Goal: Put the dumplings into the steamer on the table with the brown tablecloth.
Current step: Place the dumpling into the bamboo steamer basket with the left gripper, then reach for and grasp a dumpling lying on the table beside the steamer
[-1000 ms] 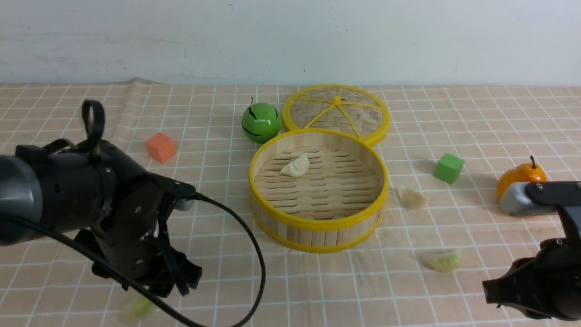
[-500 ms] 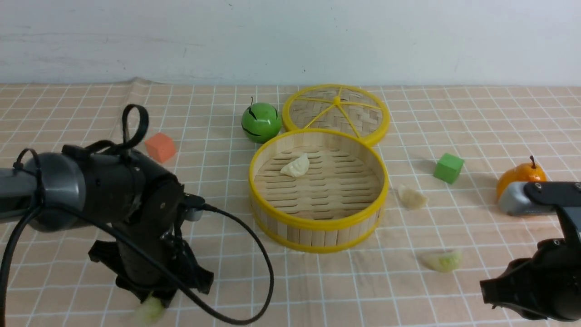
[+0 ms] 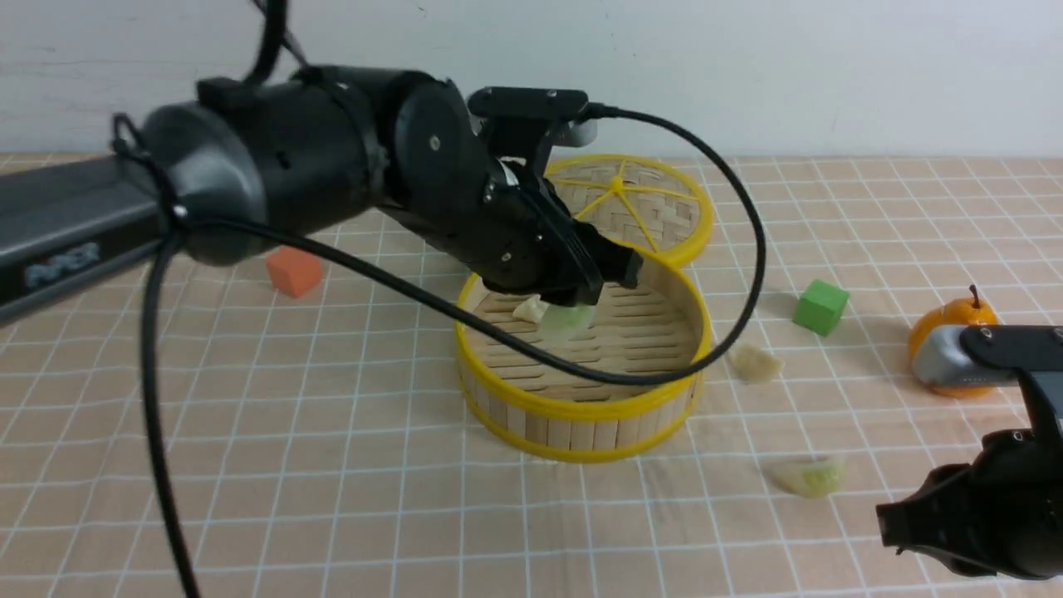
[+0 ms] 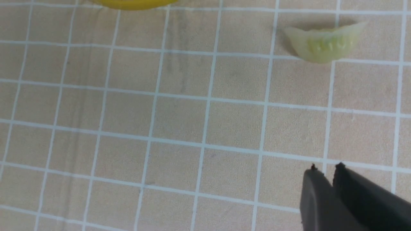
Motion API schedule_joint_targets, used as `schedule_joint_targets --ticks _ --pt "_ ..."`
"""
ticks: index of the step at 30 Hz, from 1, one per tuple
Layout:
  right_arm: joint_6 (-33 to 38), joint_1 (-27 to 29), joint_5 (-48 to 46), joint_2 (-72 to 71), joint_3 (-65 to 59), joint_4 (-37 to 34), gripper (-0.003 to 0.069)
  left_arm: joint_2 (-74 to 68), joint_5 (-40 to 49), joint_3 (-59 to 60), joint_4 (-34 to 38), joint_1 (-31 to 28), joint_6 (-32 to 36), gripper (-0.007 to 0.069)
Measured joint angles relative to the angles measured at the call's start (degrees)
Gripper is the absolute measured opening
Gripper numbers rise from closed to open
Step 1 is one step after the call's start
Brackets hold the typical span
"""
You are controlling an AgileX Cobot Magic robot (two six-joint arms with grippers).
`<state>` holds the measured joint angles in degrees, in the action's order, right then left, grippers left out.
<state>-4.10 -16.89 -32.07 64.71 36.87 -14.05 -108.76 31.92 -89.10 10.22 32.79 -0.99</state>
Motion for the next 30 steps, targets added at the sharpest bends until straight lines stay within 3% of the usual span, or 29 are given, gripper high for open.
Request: schedule_joint_targets --ticks 5,11,15,18,24,30 --pt "0.0 0.0 0.1 0.0 -0.1 0.3 0.0084 -6.8 -0.8 0.0 -3.5 -0.1 -0.7 0.0221" --pt "1.9 0.0 0.3 0.0 -0.2 3.0 0.0084 -8.3 -0.2 -0.4 -5.2 -0.1 -1.7 0.0417" --pt "2.6 0.0 0.5 0.0 -0.2 3.3 0.0084 -4.8 6.0 -3.7 -5.4 -0.1 -2.4 0.0451" --pt "3.2 0.0 0.5 0.0 -0.2 3.3 0.0085 2.6 12.9 -7.3 -5.8 -0.1 -3.0 0.0382" --pt "6.7 0.0 -0.4 0.5 0.2 3.2 0.0143 26.4 21.5 -4.5 -6.3 -0.1 -3.2 0.0006" --pt "6.7 0.0 -2.2 7.6 9.6 3.1 0.031 44.5 22.9 15.0 -2.7 -0.1 -3.2 -0.0014"
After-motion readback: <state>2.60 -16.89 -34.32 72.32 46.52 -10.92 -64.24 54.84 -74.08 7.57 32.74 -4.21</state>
